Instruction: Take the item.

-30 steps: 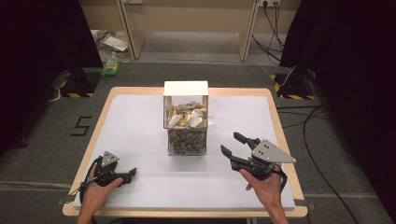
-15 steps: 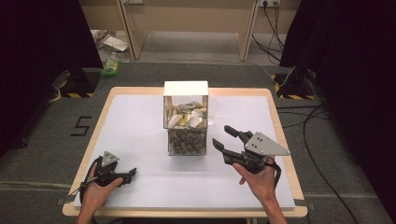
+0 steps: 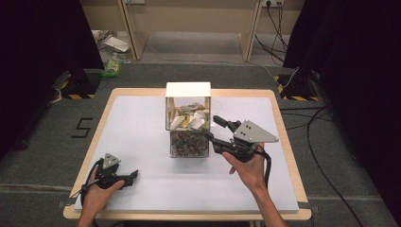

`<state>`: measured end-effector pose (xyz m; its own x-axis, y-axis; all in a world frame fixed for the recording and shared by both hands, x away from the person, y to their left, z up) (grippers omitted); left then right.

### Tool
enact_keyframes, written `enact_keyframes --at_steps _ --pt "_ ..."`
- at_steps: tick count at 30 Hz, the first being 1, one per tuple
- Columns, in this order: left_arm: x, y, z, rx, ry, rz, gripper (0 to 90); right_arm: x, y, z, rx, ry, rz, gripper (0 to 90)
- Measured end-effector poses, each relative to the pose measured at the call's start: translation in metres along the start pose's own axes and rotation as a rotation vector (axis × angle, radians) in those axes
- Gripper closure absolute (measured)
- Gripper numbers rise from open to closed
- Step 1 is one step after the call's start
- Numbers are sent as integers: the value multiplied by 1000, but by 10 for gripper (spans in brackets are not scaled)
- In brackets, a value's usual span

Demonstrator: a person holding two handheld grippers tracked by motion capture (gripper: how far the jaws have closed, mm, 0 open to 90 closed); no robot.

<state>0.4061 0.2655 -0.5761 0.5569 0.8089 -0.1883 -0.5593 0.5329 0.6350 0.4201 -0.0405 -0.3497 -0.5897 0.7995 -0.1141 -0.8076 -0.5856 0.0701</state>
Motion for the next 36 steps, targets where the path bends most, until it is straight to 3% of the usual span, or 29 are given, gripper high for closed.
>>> enact_keyframes --at_steps 16,23,28,30,31,32,36 --pt "0 0 0 0 0 0 91 6 -29 -8 38 19 -5 459" --pt "0 0 0 0 -1 0 91 9 -38 -13 59 29 -2 505" --pt "0 0 0 0 0 -1 91 9 -39 -16 74 19 4 627" --pt "0 0 0 0 0 0 91 10 -39 -17 70 13 13 747" --pt "0 0 0 0 0 0 91 10 -39 -17 70 13 13 747" --pt "0 0 0 0 0 -1 91 11 -39 -16 64 10 16 829" --pt "0 0 0 0 0 -1 91 9 -39 -14 46 2 23 888"
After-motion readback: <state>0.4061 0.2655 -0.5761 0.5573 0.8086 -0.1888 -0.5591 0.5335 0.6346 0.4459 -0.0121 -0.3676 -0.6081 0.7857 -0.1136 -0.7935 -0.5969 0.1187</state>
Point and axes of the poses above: each handheld gripper's, and its own axes: y roughly backward along the jaws, z roughly out of its top, x roughly to its left, the point moved 10 cm from there along -y, roughly forward along the jaws, and after that the axes turned 15 degrees about -z, right-handed, at the moved point
